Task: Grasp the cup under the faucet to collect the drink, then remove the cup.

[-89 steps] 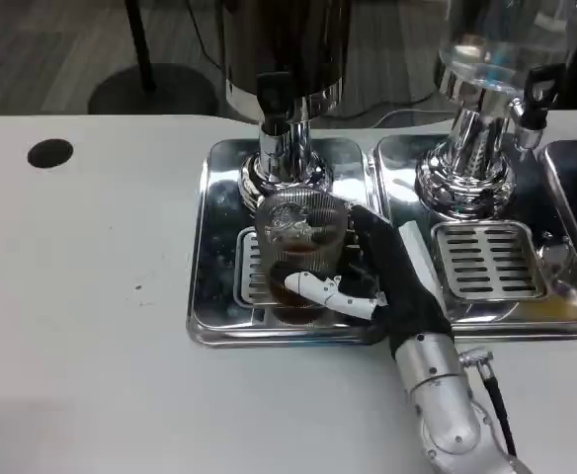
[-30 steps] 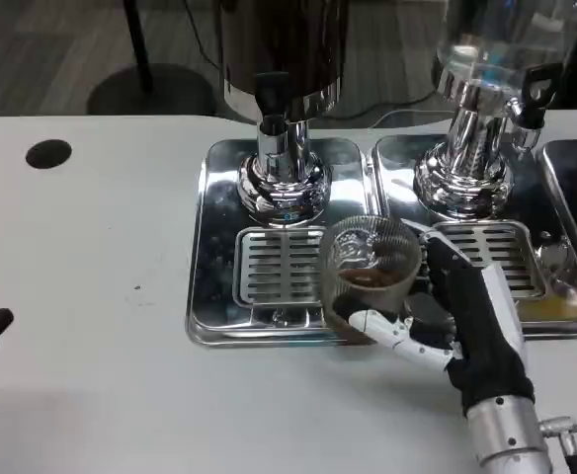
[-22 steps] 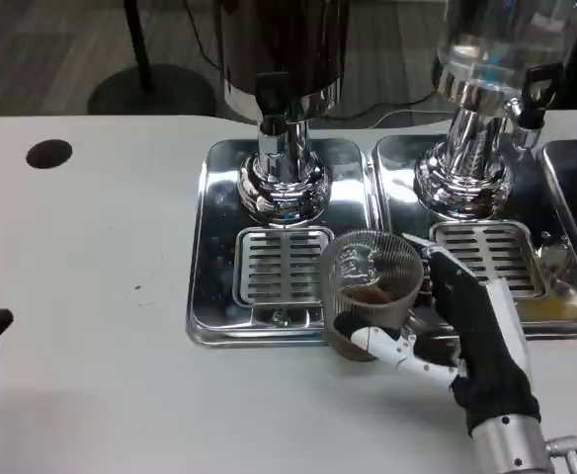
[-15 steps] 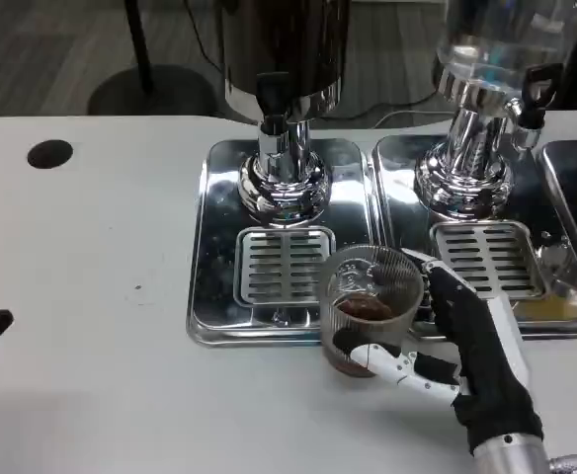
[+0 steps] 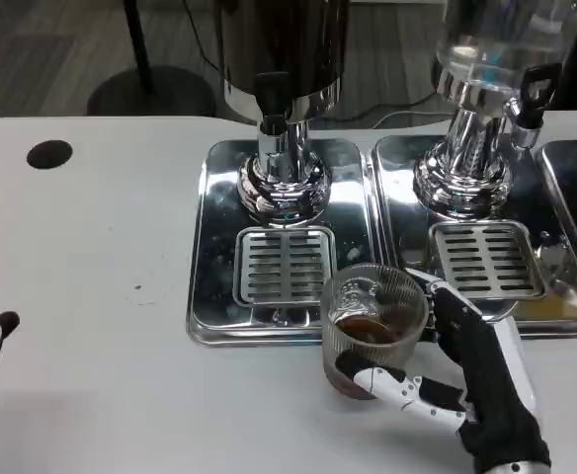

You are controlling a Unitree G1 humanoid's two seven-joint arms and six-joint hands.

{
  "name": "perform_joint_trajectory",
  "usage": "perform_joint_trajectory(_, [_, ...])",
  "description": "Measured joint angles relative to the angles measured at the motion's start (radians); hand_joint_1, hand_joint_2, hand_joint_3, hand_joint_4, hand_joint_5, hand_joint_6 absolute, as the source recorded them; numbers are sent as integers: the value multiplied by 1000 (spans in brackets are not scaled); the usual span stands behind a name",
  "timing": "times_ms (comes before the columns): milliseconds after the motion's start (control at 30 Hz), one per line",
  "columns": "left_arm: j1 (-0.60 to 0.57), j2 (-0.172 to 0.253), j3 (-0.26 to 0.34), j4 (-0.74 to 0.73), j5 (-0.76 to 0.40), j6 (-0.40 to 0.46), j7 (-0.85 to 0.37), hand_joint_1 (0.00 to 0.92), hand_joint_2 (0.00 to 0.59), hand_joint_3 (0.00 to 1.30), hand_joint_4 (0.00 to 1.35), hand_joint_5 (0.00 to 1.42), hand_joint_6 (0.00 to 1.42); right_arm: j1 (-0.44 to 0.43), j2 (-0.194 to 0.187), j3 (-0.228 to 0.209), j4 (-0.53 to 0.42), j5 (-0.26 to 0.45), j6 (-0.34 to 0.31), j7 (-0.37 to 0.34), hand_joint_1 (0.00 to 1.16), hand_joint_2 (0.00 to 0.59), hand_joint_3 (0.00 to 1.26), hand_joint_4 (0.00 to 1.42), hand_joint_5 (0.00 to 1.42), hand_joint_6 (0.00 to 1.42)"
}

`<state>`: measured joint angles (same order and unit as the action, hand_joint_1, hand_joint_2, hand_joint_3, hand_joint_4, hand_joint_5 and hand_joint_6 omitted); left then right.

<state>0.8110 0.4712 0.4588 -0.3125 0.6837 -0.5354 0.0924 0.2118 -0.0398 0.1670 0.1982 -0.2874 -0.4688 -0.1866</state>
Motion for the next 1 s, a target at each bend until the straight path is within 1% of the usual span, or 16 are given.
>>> perform_joint_trajectory(200, [1, 2, 0, -7, 3, 6, -8, 0, 5, 0, 0, 0, 0, 9, 1, -2, 7, 0, -28, -1, 830, 213, 396, 423, 477, 499])
perform_joint_trajectory(333, [2, 3, 1, -14, 3, 8, -11, 0, 5, 0, 0, 0, 0, 9, 7, -3, 38, 0, -43, -7, 831, 213, 397, 423, 479, 500])
perform_joint_trajectory(400, [7, 3, 5, -27, 3, 11, -16, 0, 5, 0, 0, 0, 0, 4, 12, -4, 63, 0, -71, -16, 831, 213, 397, 423, 480, 500])
perform_joint_trajectory(500, [9, 3, 13, -37, 3, 12, -19, 0, 5, 0, 0, 0, 0, 1, 17, -5, 84, 0, -90, -21, 830, 213, 397, 423, 480, 501])
perform_joint_trajectory(533, [10, 3, 15, -44, 3, 16, -25, 0, 5, 0, 0, 0, 0, -3, 22, -6, 102, 1, -107, -24, 831, 213, 397, 424, 480, 501])
perform_joint_trajectory(733, [11, 3, 18, -69, 18, 24, -40, 0, 5, 0, 0, 0, 0, -19, 29, -19, 147, 2, -144, -34, 831, 213, 397, 430, 480, 502])
perform_joint_trajectory(1000, [9, 3, 18, -87, 29, 33, -49, 0, 5, 0, 0, 0, 0, -27, 30, -36, 190, 4, -169, -39, 836, 215, 397, 432, 481, 504])
